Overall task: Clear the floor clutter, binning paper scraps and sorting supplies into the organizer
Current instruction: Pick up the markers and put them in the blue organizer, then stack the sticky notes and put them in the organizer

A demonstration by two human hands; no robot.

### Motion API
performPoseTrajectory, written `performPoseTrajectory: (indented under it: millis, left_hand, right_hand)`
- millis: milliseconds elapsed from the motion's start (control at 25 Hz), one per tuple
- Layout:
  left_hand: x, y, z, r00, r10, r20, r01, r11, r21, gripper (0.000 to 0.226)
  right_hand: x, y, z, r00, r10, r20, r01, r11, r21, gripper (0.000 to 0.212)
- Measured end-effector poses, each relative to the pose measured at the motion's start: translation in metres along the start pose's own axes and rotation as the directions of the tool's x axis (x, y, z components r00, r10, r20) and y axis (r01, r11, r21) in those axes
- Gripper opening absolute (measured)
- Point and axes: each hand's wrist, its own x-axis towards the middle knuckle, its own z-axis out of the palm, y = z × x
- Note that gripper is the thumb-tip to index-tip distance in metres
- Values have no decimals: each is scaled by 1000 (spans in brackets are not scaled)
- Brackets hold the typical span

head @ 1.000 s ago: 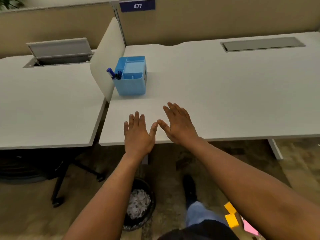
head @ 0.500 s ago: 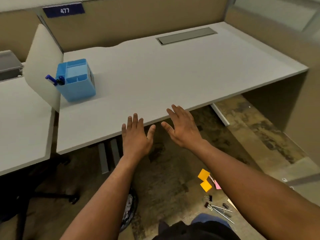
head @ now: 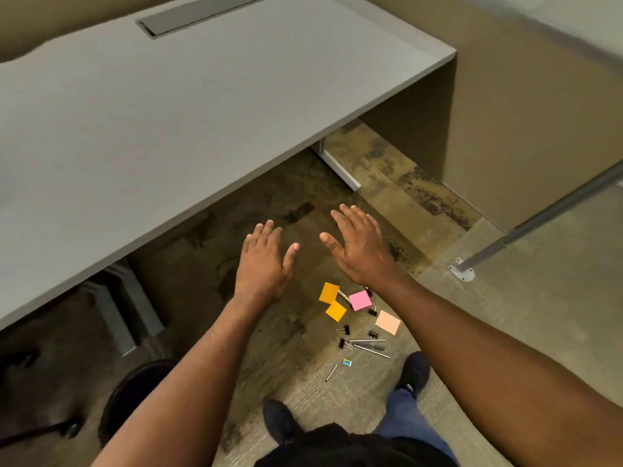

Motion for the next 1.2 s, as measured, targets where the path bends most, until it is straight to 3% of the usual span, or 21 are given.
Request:
performPoseTrajectory:
  millis: [280, 480, 680, 880, 1040, 1200]
  left_hand:
    - [36, 113, 100, 990, -124, 60, 129, 989, -75, 56]
    - [57, 137, 178, 975, -144, 169, 162, 982, -98, 52]
    - [79, 102, 277, 931, -177, 320, 212, 974, -80, 56]
    - [83, 49, 400, 887, -143, 440, 196, 978, -77, 51]
    - [79, 4, 512, 859, -177, 481, 238, 969, -69, 43]
    - [80, -41, 616, 769, -311, 558, 370, 929, 9, 40]
  right_hand:
    - [6, 144, 12, 996, 15, 90, -22, 997, 77, 61]
    - [-1, 209, 53, 985, 114, 133, -133, 980, 147, 57]
    - [-12, 257, 148, 938, 278, 209, -314, 935, 166, 46]
    - [-23, 302, 280, 888, 344, 306, -414, 887, 204, 40]
    - [-35, 345, 393, 832, 356, 425, -452, 879, 149, 40]
    - [-44, 386, 485, 821, 292, 491, -364, 930, 56, 39]
